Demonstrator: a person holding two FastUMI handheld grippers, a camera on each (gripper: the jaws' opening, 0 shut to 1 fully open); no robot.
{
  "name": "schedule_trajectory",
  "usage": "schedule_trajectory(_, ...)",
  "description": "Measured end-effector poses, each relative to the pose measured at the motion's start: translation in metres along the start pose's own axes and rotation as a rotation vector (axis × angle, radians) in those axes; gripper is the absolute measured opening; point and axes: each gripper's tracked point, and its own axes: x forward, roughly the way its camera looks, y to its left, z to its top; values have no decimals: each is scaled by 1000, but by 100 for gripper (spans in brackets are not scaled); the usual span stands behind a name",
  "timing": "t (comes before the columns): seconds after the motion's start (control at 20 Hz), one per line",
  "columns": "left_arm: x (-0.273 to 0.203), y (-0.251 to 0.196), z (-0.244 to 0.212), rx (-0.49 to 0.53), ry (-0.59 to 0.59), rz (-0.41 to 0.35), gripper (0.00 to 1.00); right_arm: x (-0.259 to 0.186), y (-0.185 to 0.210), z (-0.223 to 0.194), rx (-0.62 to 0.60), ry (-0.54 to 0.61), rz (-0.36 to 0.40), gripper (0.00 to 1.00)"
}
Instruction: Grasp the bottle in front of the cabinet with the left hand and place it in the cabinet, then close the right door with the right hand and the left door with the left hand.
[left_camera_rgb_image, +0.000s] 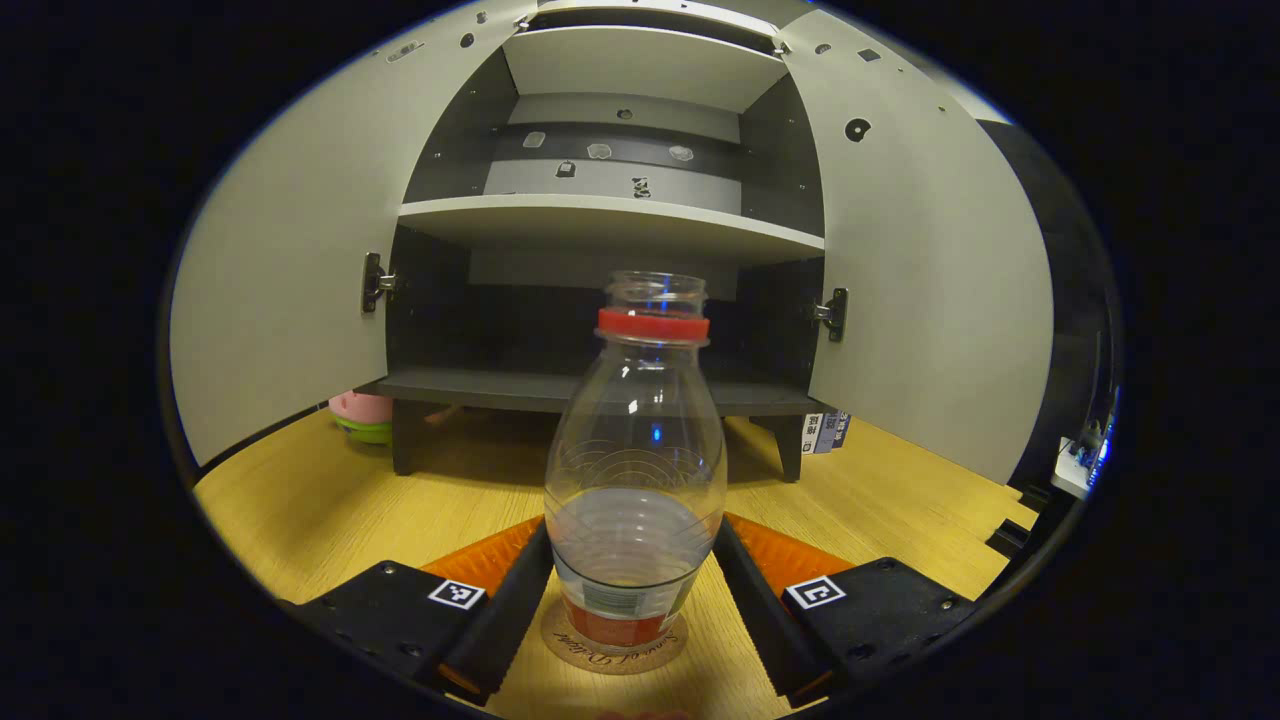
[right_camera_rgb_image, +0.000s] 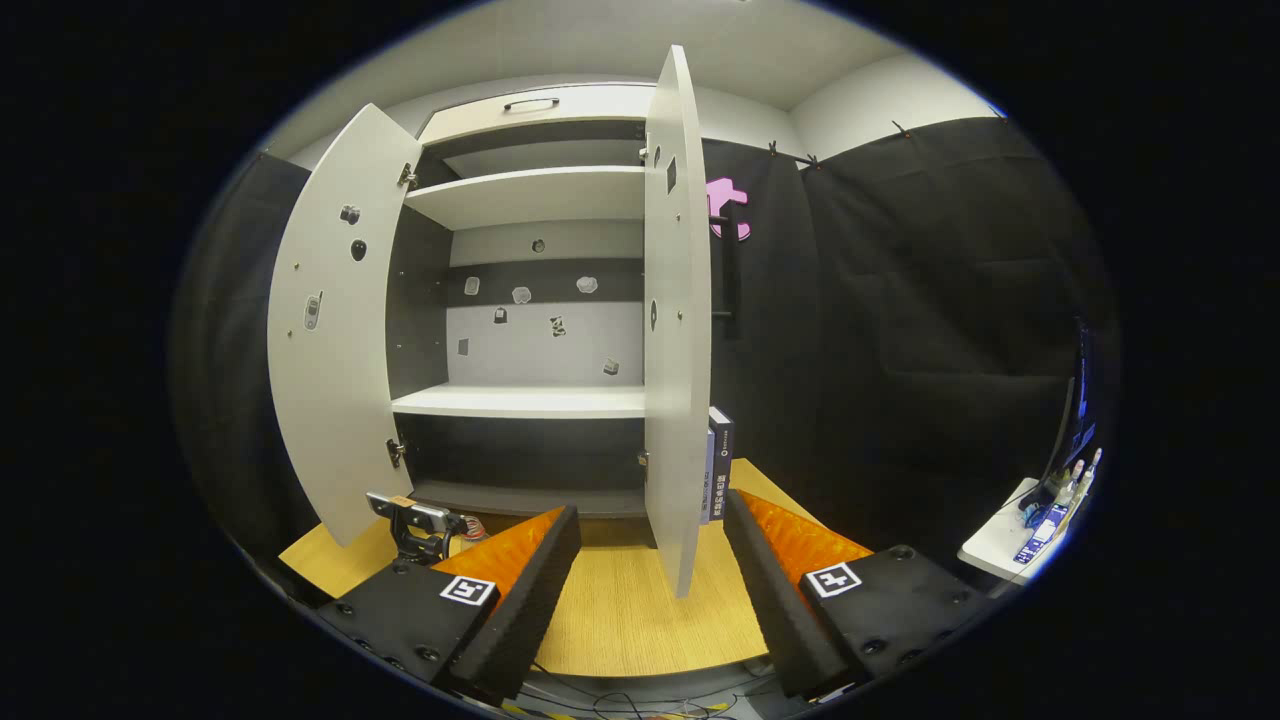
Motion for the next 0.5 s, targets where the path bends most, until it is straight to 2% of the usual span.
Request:
schedule_trajectory(0.1,-3,7,7,-7,-28,15,94,0,0,0,-1,0,1,97)
schedule_trajectory(0.15,-7,12,8,0,-32,37,87,-1,1,-1,0,1,3,97)
schedule_trajectory(0.2,-11,14,9,18,-25,31,73,-1,2,-2,1,1,6,97)
schedule_trajectory(0.25,-16,12,12,32,-20,15,69,-2,2,-2,3,1,8,97)
schedule_trajectory(0.4,-41,8,47,68,-42,-38,69,-1,2,-7,3,9,12,97)
schedule_trajectory(0.5,-61,12,72,71,-41,-38,69,-1,3,-8,8,10,14,97)
